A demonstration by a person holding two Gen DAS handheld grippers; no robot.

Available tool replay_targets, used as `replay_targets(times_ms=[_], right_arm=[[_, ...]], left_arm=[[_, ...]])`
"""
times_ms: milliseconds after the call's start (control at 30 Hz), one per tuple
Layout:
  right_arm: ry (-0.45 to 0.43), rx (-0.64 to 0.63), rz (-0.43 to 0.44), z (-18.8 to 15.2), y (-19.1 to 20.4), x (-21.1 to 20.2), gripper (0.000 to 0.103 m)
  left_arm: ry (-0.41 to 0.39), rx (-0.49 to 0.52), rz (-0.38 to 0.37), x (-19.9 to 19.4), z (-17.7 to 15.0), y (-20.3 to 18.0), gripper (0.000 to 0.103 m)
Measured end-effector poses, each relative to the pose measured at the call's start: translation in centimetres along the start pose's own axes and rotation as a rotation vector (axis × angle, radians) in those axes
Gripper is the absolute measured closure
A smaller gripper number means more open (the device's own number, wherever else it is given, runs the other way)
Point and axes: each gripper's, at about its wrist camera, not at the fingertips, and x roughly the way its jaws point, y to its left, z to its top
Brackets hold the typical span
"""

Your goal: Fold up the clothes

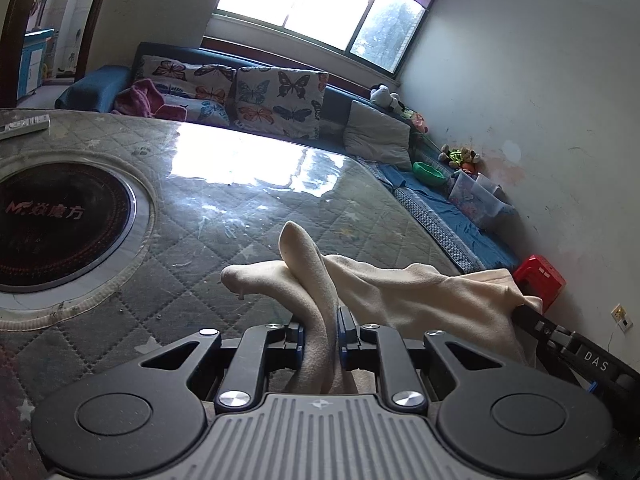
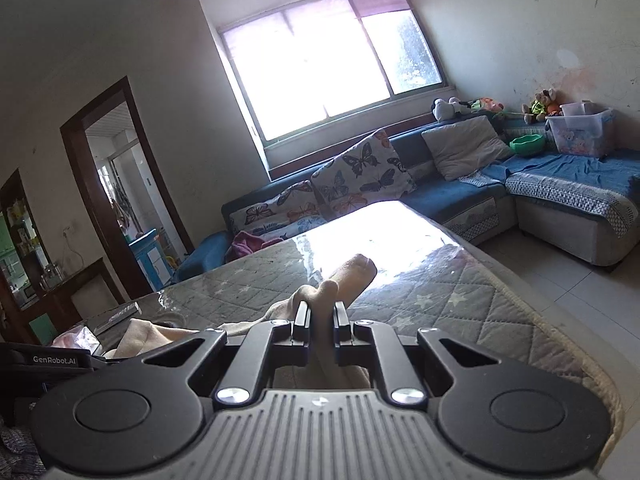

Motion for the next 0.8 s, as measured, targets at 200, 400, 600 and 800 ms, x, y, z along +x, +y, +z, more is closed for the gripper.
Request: replay_targets(times_ms=[200,400,600,800], right_arm=[[-0.019,0.001,-0.024,0.2,-0.6,-0.8,0.094],[-0.024,-0.009,-0.046,0.6,-1.0,-0.8,0.094],[-0.023,-0.015,-0.049,1.0,-1.3,-0.3,0.094],[-0.02,-0.023,-0.043,1.9,-1.6,0.5,0.094]], left_arm=[[-0.001,0.052,-0.004,0.4,-0.1,-1.7,0.086],[0.009,0.084,-0.004,1.4,0.3,-2.6,0.086],[0.02,0.112,0.0,2.4,0.8,-3.3,0.086],[0.03,0.132,0.008,3.6,1.3,-3.8,0.086]])
